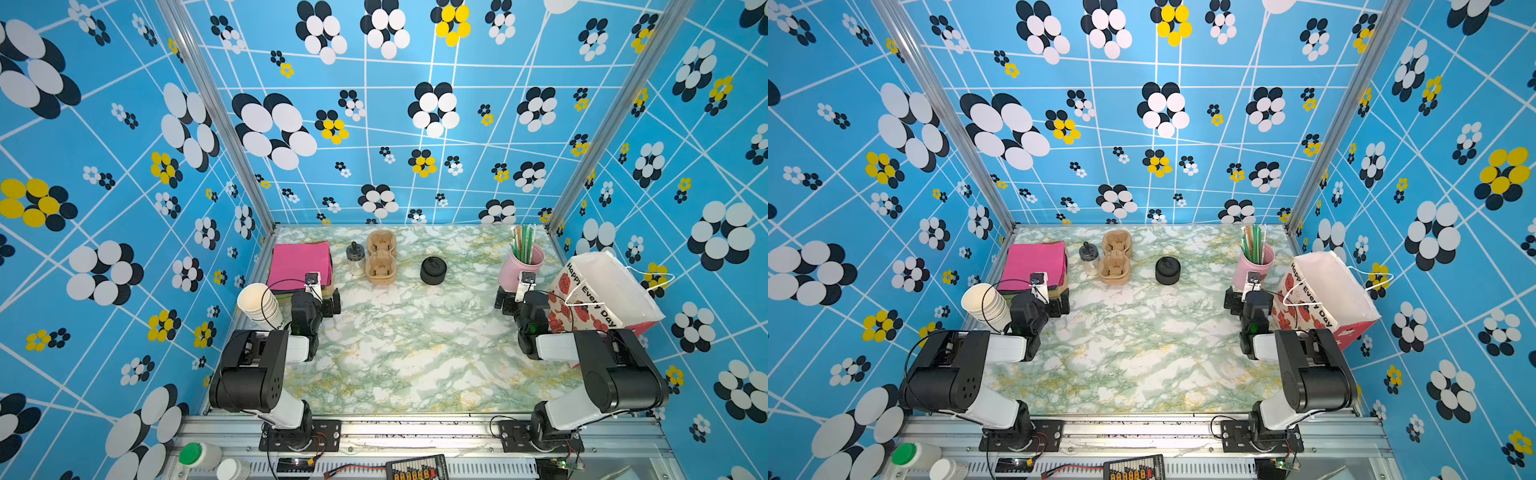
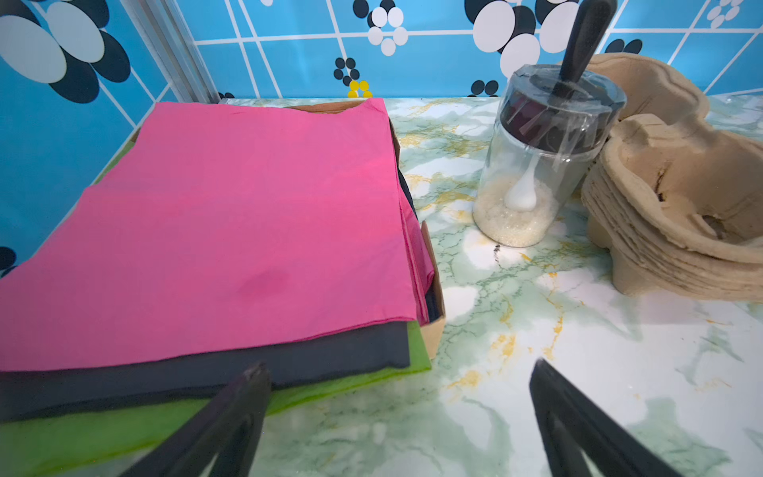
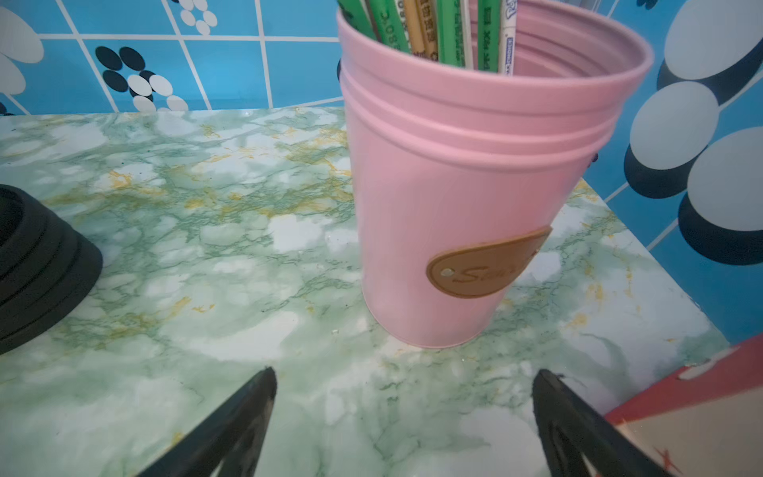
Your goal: Pack the takeout coffee
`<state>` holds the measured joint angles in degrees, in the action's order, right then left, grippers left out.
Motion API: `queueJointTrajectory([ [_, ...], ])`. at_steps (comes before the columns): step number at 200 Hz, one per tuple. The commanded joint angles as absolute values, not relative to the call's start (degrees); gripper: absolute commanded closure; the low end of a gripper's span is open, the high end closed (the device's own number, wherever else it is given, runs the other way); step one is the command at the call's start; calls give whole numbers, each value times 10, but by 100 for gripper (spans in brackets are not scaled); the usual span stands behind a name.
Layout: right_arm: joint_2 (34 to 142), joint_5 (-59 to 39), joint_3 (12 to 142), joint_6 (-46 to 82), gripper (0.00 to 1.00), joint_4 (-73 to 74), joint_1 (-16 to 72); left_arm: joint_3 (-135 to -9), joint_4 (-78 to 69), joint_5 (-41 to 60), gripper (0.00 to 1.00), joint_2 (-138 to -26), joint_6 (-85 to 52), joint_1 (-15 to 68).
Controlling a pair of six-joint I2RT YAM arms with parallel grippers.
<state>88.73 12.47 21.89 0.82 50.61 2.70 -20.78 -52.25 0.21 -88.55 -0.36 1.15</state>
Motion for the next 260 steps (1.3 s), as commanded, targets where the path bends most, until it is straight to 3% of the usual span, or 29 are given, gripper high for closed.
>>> queueJointTrajectory([
  [1,884,118,221,14,1,514,24,-222,-519,-2,1,-886,1,13],
  [191,872,99,218,2,1,514,24,-221,-521,-10,1,-884,1,14],
  [260,622,55,271,38,1,220,25,-364,-146,-131,1,-656,16,117],
])
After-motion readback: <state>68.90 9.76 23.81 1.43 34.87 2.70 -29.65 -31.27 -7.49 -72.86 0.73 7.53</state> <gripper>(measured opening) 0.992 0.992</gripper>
